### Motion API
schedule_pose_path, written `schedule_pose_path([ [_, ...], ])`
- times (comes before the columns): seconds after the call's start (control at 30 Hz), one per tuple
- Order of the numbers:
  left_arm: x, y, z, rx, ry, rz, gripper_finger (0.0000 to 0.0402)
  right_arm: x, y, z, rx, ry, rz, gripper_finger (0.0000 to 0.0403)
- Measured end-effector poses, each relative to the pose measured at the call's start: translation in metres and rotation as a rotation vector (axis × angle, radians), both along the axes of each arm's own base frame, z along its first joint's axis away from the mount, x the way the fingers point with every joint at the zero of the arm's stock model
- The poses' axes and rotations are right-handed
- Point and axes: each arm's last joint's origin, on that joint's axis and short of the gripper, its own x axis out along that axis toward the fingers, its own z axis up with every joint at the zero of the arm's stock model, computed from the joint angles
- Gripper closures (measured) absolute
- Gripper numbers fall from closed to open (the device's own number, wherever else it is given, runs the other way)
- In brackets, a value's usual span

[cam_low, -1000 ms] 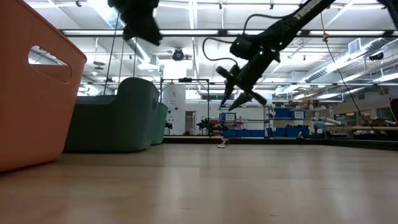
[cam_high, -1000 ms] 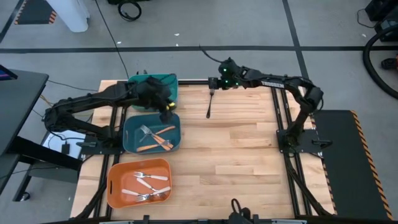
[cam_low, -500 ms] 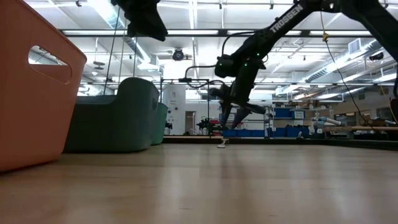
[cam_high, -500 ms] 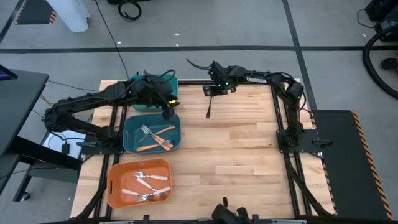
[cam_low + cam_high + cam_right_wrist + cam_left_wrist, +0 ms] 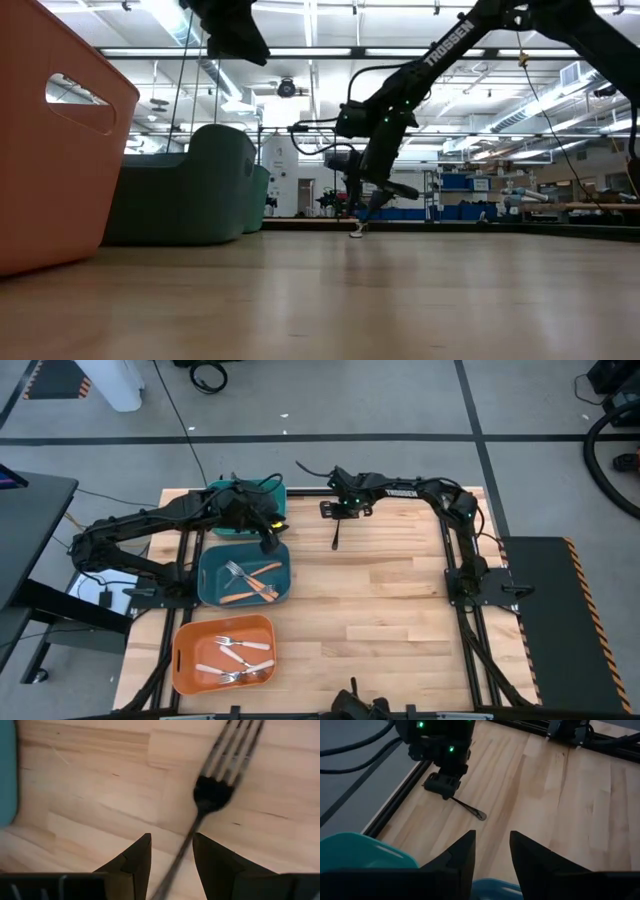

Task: Sort silverware by color (type)
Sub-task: Put the black fork into the green bin

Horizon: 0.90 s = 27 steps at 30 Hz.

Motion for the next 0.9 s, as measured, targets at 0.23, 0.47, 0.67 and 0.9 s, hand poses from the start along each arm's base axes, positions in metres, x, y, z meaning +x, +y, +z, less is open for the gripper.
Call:
schedule_pose_path([
  [0.23,0.0,0.0,0.0,0.005,0.002,-0.004,0.0272,0.005,0.005,-0.015,0.038,0.029,0.007,0.0251],
  [0.47,0.0,0.0,0.0,0.006,0.003,-0.005,0.0272,-0.001,0.006,-0.022,0.051,0.122,0.012,0.0254],
  [0.67,0.0,0.0,-0.001,0.019,0.014,-0.017,0.0272,-0.012,0.011,-0.024,0.036,0.261,0.099,0.0288],
  [0.9,0.0,0.0,-0.001,0.031,0.017,-0.026,0.0272,-0.015,0.013,-0.025,0.011,0.307,0.249,0.0379],
])
